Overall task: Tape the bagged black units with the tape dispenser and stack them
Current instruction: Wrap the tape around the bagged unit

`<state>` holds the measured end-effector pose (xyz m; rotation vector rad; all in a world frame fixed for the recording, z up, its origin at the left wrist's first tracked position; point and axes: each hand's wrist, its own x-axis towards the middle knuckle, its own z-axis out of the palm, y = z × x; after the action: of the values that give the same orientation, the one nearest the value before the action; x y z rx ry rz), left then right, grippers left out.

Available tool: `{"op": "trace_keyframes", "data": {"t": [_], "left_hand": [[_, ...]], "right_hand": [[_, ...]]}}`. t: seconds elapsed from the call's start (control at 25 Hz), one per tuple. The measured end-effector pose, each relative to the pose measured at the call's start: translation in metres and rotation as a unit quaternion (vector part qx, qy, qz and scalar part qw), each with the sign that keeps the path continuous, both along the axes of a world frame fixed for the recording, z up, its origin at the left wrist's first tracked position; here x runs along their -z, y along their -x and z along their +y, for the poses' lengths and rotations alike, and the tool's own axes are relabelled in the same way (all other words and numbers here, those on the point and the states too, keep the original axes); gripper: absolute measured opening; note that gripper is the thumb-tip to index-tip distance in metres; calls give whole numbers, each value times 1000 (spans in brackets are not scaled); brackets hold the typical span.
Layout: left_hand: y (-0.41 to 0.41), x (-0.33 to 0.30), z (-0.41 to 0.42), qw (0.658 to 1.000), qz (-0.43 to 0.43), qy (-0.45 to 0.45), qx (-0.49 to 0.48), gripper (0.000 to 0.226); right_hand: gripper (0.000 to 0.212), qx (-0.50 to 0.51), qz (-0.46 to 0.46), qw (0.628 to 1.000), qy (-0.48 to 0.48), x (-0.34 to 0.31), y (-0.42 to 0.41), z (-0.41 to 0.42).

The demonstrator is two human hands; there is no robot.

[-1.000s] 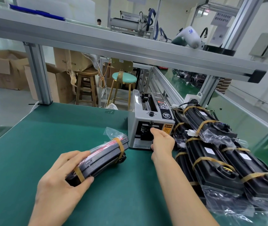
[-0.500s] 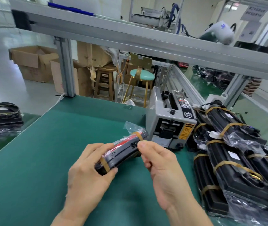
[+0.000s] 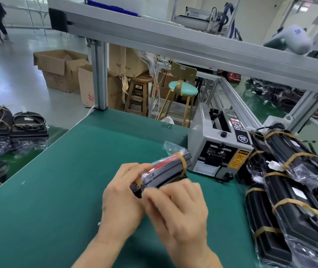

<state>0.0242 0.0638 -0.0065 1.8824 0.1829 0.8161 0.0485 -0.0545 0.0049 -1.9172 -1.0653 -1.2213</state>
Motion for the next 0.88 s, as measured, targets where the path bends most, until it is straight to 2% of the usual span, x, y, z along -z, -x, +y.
{"op": "trace_keyframes", "data": {"t": [0.12, 0.24, 0.32, 0.4, 0.52, 0.6, 0.68, 0.8, 0.84, 0.88], "left_hand": [[-1, 2, 5, 1000, 9, 2, 20, 53], [-2, 3, 9, 999, 26, -14, 17, 64], [-2, 1, 9, 999, 27, -17, 16, 63], [-1, 0, 7, 1000, 22, -3, 15, 62], [0, -1, 4, 1000, 20, 16, 18, 67], [0, -1, 5, 999, 25, 16, 18, 68], [0, -2, 5, 1000, 23, 9, 17, 63], [-1, -2, 5, 1000, 15, -10, 5, 60], [-1, -1, 5, 1000, 14, -13, 4, 58], [-1, -1, 5, 1000, 13, -15, 5, 56]], "right_hand": [[13, -7, -36, 999, 37, 5, 6, -2], [15, -39, -9, 995, 96, 11, 8, -8], [23, -83, 62, 990, 100, 11, 10, -13], [14, -110, 192, 974, 44, 5, 8, -18], [15, -128, 385, 914, 4, -5, 5, -17], [14, -156, 440, 885, 10, -11, 6, -13], [13, -195, 479, 855, -38, -15, 6, -14], [21, -235, 617, 734, -159, -18, 3, -17], [19, -228, 642, 711, -175, -19, 3, -16], [16, -213, 649, 708, -179, -21, 3, -15]]}}
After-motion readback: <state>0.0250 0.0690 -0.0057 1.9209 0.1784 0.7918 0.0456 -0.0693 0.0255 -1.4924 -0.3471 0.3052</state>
